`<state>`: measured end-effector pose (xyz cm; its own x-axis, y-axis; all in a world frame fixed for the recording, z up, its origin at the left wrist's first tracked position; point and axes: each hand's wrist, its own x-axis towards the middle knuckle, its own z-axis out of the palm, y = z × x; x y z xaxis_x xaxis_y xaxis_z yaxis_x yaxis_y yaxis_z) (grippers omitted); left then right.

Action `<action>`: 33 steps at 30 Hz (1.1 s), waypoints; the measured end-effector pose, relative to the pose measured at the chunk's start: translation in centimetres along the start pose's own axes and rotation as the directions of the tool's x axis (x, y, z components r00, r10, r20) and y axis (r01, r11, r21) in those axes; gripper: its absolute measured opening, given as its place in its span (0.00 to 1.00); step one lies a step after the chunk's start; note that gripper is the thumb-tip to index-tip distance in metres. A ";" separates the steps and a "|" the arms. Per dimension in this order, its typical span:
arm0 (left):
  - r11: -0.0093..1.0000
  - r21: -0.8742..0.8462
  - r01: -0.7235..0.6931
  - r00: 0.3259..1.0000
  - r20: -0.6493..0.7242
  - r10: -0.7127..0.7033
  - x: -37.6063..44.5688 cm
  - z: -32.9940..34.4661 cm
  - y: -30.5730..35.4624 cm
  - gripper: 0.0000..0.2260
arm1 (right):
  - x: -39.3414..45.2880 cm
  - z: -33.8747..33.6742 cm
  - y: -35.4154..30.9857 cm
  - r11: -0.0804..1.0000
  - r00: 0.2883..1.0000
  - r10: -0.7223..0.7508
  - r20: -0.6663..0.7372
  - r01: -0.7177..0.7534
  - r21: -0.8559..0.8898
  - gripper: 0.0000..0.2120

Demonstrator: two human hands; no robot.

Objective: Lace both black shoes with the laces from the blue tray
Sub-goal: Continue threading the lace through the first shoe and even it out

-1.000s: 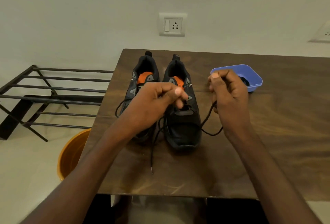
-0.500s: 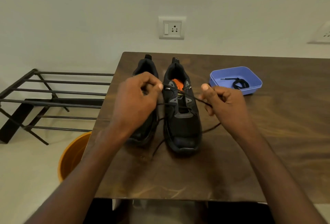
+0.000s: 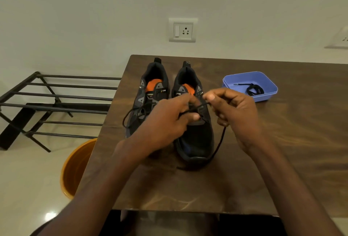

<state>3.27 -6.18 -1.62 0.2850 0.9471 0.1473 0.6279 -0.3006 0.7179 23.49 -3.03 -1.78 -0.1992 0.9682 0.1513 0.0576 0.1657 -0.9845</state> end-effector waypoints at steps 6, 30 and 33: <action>0.996 -0.046 0.079 0.984 -0.154 -0.085 -0.4 -2.0 -0.5 0.10 | 0.9 -2.4 1.3 0.966 0.941 0.198 -0.276 -0.139 0.219 0.10; 0.985 0.133 -0.110 0.976 -0.173 0.132 0.5 0.9 -0.9 0.04 | 0.5 0.7 1.9 0.990 0.992 0.121 0.028 -0.123 0.073 0.11; 0.988 0.141 0.062 0.962 -0.272 -0.022 0.5 0.0 -2.0 0.07 | 0.9 -0.8 2.6 0.985 0.977 0.173 -0.125 -0.169 0.047 0.09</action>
<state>2.18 -5.10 -2.98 0.0633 0.9482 0.3112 0.7405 -0.2537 0.6224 24.25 -1.55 -4.15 -0.0622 0.9980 -0.0118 0.0449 -0.0091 -0.9990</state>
